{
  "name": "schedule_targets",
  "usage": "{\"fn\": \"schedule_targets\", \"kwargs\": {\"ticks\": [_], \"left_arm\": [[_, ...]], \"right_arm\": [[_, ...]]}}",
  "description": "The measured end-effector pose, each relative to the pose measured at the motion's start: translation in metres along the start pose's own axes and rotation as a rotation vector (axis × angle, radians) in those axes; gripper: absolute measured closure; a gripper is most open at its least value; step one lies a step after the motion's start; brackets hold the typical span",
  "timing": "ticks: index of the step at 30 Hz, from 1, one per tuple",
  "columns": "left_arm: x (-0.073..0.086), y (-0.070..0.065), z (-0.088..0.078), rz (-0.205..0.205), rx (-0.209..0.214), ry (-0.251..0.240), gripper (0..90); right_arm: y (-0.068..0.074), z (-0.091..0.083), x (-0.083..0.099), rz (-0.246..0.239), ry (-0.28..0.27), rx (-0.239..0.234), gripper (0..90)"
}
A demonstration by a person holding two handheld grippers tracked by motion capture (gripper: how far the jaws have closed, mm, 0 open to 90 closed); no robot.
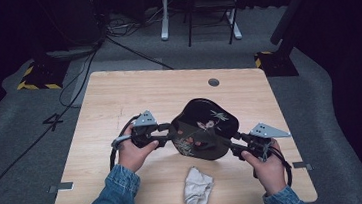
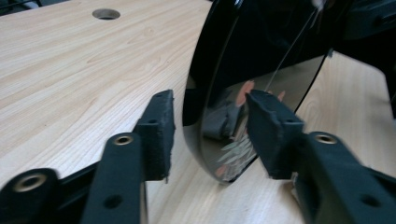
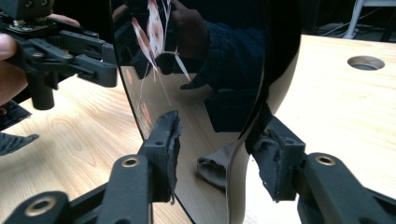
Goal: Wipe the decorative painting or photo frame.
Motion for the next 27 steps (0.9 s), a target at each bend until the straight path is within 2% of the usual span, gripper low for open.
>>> {"fn": "schedule_targets", "kwargs": {"ticks": [4,6,9,11,12,13,14,20,23,27], "left_arm": [[0.000,-0.007,-0.010,0.003,-0.038,-0.021,40.7],[0.002,-0.012,-0.019,0.008,-0.057,-0.021,39.8],[0.010,-0.021,-0.030,0.005,-0.098,0.006,39.0],[0.014,-0.028,-0.037,-0.001,-0.110,0.034,39.0],[0.014,-0.028,-0.037,-0.001,-0.110,0.034,39.0],[0.015,-0.031,-0.040,0.002,-0.118,0.034,39.0],[0.018,-0.039,-0.043,-0.009,-0.110,0.043,38.9],[0.025,-0.069,-0.044,-0.022,-0.066,0.086,38.1],[0.030,-0.084,-0.040,-0.008,-0.039,0.125,37.0],[0.036,-0.105,-0.031,0.011,0.008,0.152,36.0]], "right_arm": [[-0.001,0.002,-0.001,-0.007,-0.001,-0.005,51.1],[-0.001,0.004,-0.001,-0.017,-0.003,-0.011,50.4],[-0.001,0.008,-0.001,-0.025,0.000,-0.030,49.4],[-0.001,0.009,-0.001,-0.042,0.007,-0.034,48.9],[-0.001,0.009,-0.001,-0.042,0.007,-0.034,48.9],[-0.001,0.010,-0.001,-0.064,0.022,-0.038,48.9],[-0.001,0.011,-0.001,-0.068,0.024,-0.041,49.0],[-0.003,0.013,-0.001,-0.059,0.041,-0.087,51.4],[-0.003,0.014,0.000,-0.058,0.048,-0.104,51.4],[-0.002,0.016,0.000,-0.051,0.050,-0.119,51.5]]}}
Point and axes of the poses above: each handheld gripper's, and its own axes: z roughly forward along the jaws, x roughly out of its underside, y roughly to its left, the point moved 7 cm from there along z, roughly forward along the jaws, and after that the axes turned 8 degrees about -y, right-handed, at the moved point
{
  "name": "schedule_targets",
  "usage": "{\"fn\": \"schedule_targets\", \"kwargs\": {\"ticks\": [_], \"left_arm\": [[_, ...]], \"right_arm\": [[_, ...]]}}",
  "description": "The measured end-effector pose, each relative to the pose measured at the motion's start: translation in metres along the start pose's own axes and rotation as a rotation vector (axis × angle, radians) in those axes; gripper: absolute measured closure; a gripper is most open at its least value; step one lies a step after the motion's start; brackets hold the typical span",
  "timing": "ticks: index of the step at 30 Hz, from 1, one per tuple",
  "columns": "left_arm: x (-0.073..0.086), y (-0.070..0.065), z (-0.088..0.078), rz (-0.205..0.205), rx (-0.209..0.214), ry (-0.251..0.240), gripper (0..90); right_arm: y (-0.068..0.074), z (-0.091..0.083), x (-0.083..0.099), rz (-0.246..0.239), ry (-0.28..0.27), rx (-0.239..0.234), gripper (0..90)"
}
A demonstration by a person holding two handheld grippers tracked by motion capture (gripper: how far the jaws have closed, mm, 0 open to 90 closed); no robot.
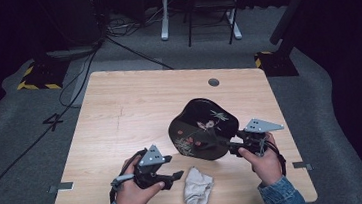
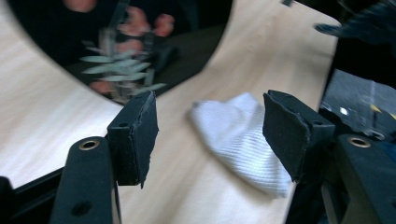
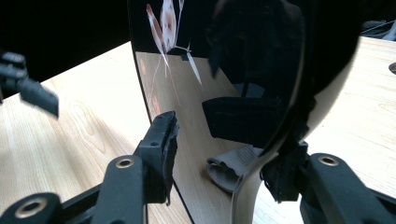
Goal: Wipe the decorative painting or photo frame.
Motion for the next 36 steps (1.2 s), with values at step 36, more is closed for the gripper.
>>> {"fn": "schedule_targets", "kwargs": {"ticks": [36], "left_arm": [[0.052,-0.034,0.078,0.222,0.045,0.206,66.1]], "right_arm": [[0.002,0.003,0.004,-0.002,0.039,-0.050,65.4]]}}
Point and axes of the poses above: each handheld gripper's, and its own axes: z roughly forward along the jaws, x roughly out of its underside, y roughly to its left, the point moved 7 cm from there along z, roughly forward along the jaws, and after that the axes turned 8 degrees about -y, right-handed, at the moved point
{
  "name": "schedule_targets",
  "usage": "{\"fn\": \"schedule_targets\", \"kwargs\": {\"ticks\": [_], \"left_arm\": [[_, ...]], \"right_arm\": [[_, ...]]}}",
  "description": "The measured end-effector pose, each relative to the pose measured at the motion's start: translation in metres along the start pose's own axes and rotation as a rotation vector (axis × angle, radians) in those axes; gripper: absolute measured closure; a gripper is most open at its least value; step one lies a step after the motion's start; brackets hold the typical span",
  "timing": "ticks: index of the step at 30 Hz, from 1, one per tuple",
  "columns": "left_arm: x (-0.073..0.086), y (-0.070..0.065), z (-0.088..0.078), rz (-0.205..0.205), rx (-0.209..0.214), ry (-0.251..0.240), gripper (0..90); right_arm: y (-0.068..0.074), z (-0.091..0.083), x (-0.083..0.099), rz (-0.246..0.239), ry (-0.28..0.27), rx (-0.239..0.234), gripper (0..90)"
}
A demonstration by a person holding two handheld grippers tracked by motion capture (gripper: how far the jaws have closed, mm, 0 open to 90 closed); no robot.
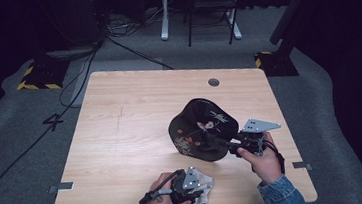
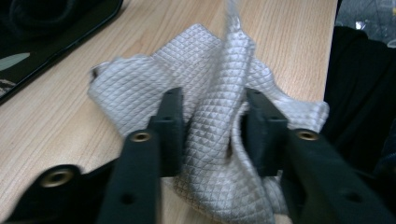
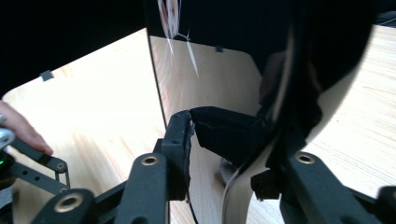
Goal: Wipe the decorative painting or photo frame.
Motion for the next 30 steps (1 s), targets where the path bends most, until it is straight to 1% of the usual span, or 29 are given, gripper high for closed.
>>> {"fn": "schedule_targets", "kwargs": {"ticks": [4,5,7,10,12,16,19,21,22,24,26,27,28,29,30], "left_arm": [[0.000,0.000,-0.001,-0.002,0.001,-0.003,73.3],[0.000,0.000,-0.001,0.009,0.004,-0.001,73.8],[0.000,0.000,-0.002,0.018,0.004,0.005,74.6],[0.000,-0.001,-0.004,0.006,0.012,0.013,75.8],[-0.001,-0.001,-0.006,0.007,0.018,0.005,76.2],[-0.006,0.002,-0.013,-0.011,0.020,-0.038,76.4],[-0.009,0.004,-0.019,-0.018,0.016,-0.059,76.6],[-0.010,0.005,-0.023,-0.029,0.017,-0.071,76.9],[-0.011,0.006,-0.024,-0.040,0.018,-0.083,76.9],[-0.013,0.008,-0.029,-0.035,0.016,-0.091,77.0],[-0.016,0.010,-0.035,-0.047,0.011,-0.118,77.1],[-0.016,0.010,-0.035,-0.047,0.011,-0.118,77.0],[-0.018,0.012,-0.041,-0.050,0.004,-0.130,77.0],[-0.018,0.012,-0.041,-0.050,0.004,-0.130,77.0],[-0.020,0.015,-0.046,-0.053,-0.003,-0.146,77.0]], "right_arm": [[-0.001,0.000,0.000,0.001,-0.004,-0.036,67.9],[-0.001,0.000,0.000,-0.001,-0.005,-0.046,68.0],[-0.001,0.000,0.001,-0.006,-0.008,-0.054,68.6],[-0.001,0.000,0.001,-0.015,-0.011,-0.066,69.7],[-0.001,0.000,0.001,-0.018,-0.012,-0.071,70.1],[-0.001,0.000,0.001,-0.023,-0.016,-0.101,72.6],[0.000,0.000,0.001,-0.021,-0.016,-0.109,73.4],[0.000,0.000,0.001,-0.019,-0.016,-0.116,74.3],[0.001,0.001,0.001,-0.018,-0.015,-0.119,75.1],[0.003,0.001,0.002,-0.017,-0.012,-0.134,77.0],[0.004,0.001,0.002,-0.015,-0.007,-0.142,78.1],[0.004,0.001,0.002,-0.015,-0.007,-0.142,78.1],[0.005,0.001,0.002,-0.016,-0.001,-0.146,78.3],[0.005,0.001,0.002,-0.016,-0.001,-0.146,78.3],[0.005,0.001,0.002,-0.015,0.000,-0.147,78.4]]}}
Point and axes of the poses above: each handheld gripper's, and its own axes: z roughly forward along the jaws, x roughly out of its underside, y roughly to its left, the point moved 7 cm from there along z, roughly forward along the jaws, and after that the axes turned 8 degrees about -y, right-handed, at the moved point
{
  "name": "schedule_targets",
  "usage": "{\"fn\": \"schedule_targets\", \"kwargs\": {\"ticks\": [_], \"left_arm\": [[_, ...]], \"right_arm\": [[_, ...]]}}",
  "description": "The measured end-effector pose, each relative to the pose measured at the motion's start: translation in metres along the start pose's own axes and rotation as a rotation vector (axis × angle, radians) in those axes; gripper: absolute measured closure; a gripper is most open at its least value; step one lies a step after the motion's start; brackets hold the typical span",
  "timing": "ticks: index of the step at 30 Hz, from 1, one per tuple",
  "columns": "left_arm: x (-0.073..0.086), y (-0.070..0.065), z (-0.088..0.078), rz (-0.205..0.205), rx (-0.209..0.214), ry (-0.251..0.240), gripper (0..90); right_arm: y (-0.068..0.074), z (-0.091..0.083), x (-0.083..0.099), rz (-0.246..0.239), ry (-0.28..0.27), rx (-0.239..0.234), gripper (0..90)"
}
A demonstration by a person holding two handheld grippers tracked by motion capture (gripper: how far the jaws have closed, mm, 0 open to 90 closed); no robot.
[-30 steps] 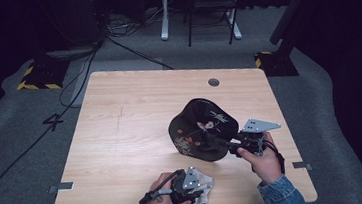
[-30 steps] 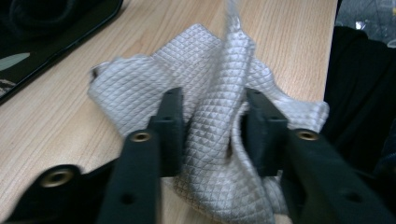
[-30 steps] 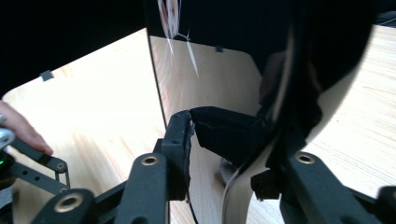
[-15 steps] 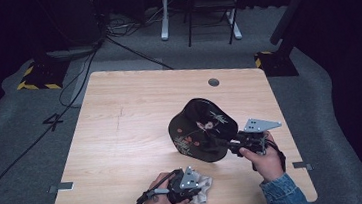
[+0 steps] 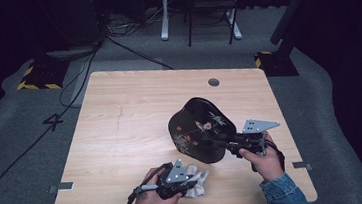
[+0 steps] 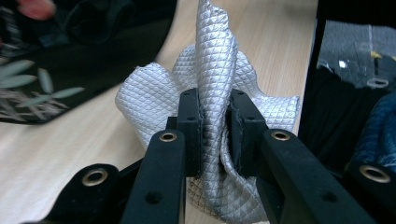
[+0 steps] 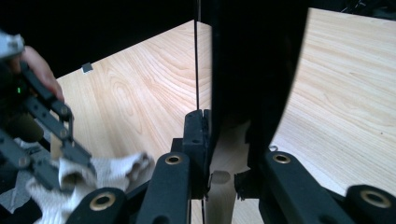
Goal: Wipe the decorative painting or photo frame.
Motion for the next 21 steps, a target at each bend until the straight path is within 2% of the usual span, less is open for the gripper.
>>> {"fn": "schedule_targets", "kwargs": {"ticks": [7,12,17,21], "left_arm": [[-0.014,0.012,-0.021,-0.011,-0.037,-0.066,77.0],[-0.029,0.019,-0.037,0.004,-0.063,-0.117,77.0],[-0.037,0.022,-0.044,0.002,-0.055,-0.142,77.0],[-0.049,0.025,-0.050,0.021,-0.065,-0.167,77.0]], "right_arm": [[0.002,-0.001,0.001,0.009,0.006,-0.014,78.5],[0.003,-0.003,0.003,0.017,0.006,-0.018,78.6],[0.005,-0.005,0.004,0.015,0.010,-0.026,78.6],[0.009,-0.008,0.005,0.018,0.016,-0.034,78.6]]}}
Point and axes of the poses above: each handheld gripper's, and its own axes: z roughly forward along the jaws, x roughly out of its underside, y roughly to its left, the point moved 7 cm from there along z, roughly forward along the jaws, and after that the axes turned 8 degrees about -y, right-handed, at the moved point
